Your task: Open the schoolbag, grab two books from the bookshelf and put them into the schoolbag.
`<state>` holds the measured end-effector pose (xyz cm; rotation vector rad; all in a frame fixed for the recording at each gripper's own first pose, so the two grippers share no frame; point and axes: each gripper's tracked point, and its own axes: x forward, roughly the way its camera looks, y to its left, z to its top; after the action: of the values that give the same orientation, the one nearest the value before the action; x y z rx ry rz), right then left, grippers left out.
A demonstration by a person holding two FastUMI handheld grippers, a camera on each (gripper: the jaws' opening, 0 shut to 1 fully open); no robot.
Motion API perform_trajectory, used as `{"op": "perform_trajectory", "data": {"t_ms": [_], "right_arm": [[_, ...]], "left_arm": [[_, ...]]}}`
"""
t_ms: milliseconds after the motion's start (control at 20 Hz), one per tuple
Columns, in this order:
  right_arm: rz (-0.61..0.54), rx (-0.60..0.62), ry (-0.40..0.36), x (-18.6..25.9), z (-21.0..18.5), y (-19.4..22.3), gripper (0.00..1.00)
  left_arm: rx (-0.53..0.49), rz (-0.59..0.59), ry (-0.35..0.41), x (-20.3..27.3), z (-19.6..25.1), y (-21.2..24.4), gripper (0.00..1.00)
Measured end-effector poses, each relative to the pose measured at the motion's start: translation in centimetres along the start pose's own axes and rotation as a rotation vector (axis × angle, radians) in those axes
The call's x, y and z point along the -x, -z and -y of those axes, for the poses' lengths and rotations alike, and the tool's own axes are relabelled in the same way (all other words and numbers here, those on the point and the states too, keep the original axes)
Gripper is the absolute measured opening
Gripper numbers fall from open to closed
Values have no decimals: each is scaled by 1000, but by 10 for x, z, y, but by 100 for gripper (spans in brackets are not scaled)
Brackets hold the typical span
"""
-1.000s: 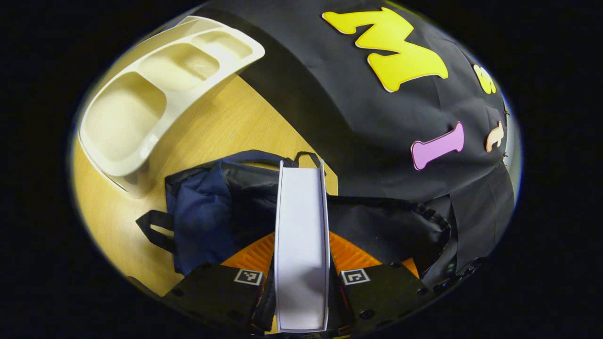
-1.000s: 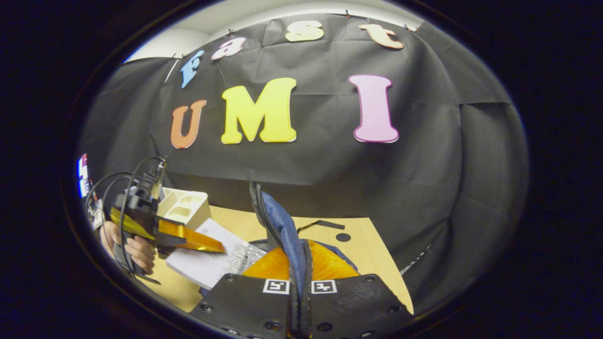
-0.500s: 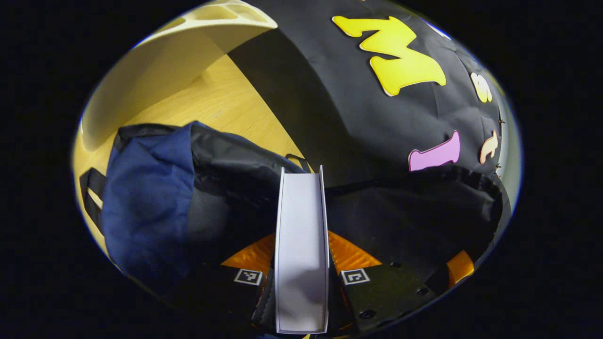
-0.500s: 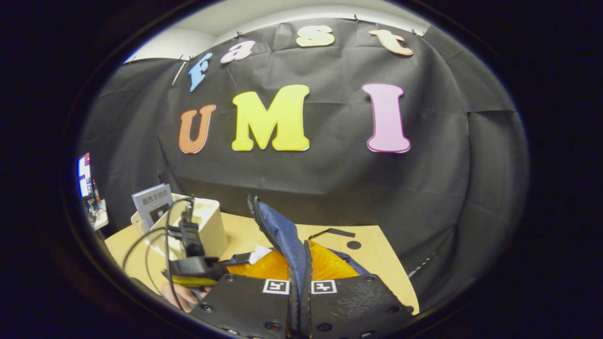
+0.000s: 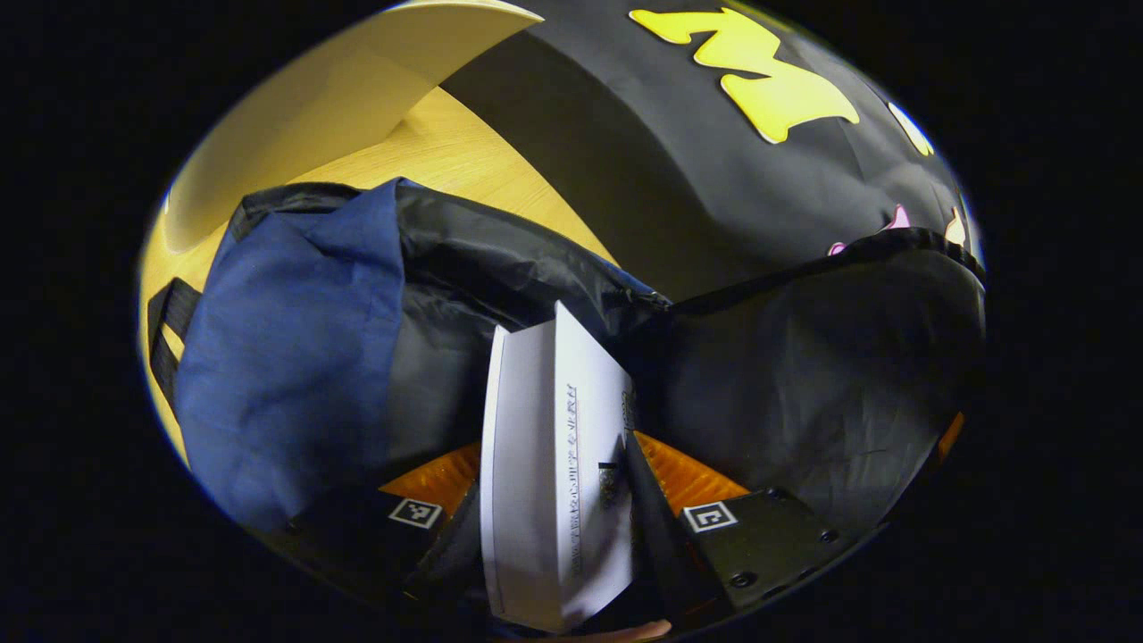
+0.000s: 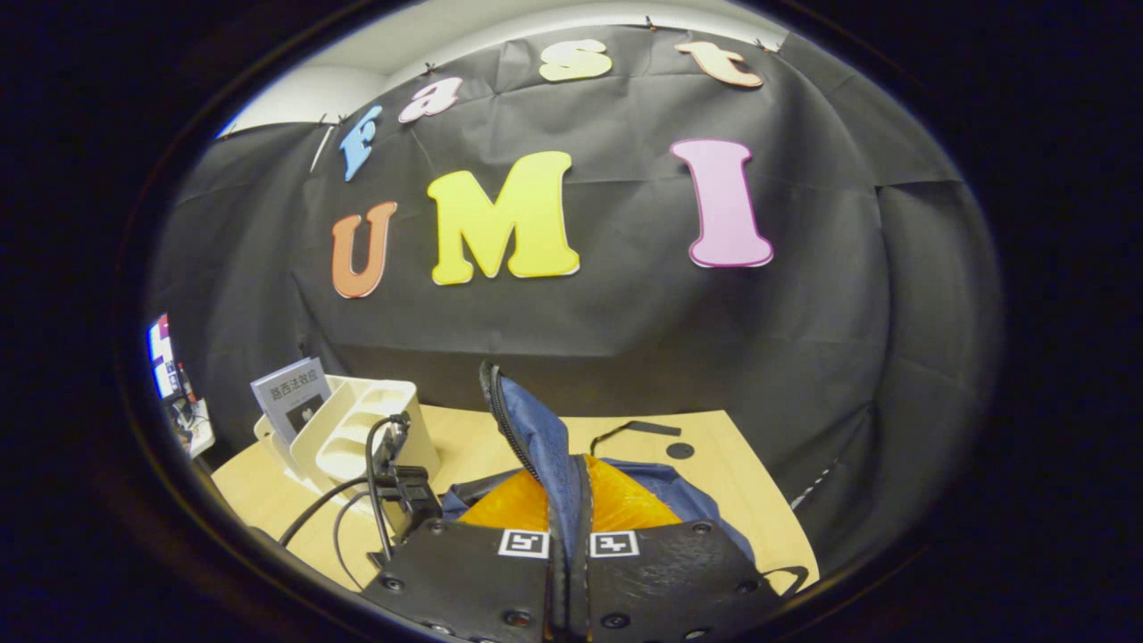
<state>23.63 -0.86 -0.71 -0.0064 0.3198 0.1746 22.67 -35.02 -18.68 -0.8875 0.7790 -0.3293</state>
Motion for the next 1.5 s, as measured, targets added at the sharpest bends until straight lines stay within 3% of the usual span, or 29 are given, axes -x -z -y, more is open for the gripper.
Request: {"op": "perform_trajectory", "data": {"t_ms": [100,300,400,600,850,1100,1300,1500], "right_arm": [[-6,-6,8,2,2,5,2],[-10,-17,34,4,8,14,2],[-2,-21,48,5,9,17,2],[-3,-21,62,7,8,28,0],[5,-34,60,11,0,35,0],[1,-33,39,10,-9,41,2],[4,-40,20,14,-13,44,2],[4,-32,29,18,-7,47,2]], "left_arm": [[-10,-11,-13,7,-5,-6,87],[-147,-25,-57,35,-20,-14,87],[-208,10,-28,56,-15,-22,87],[-402,98,-63,113,-25,-52,87],[-505,246,-48,181,-22,-111,86],[-634,401,-112,234,-28,-175,86],[-739,511,-208,274,-29,-237,86],[-797,530,-335,300,-41,-301,98]]}}
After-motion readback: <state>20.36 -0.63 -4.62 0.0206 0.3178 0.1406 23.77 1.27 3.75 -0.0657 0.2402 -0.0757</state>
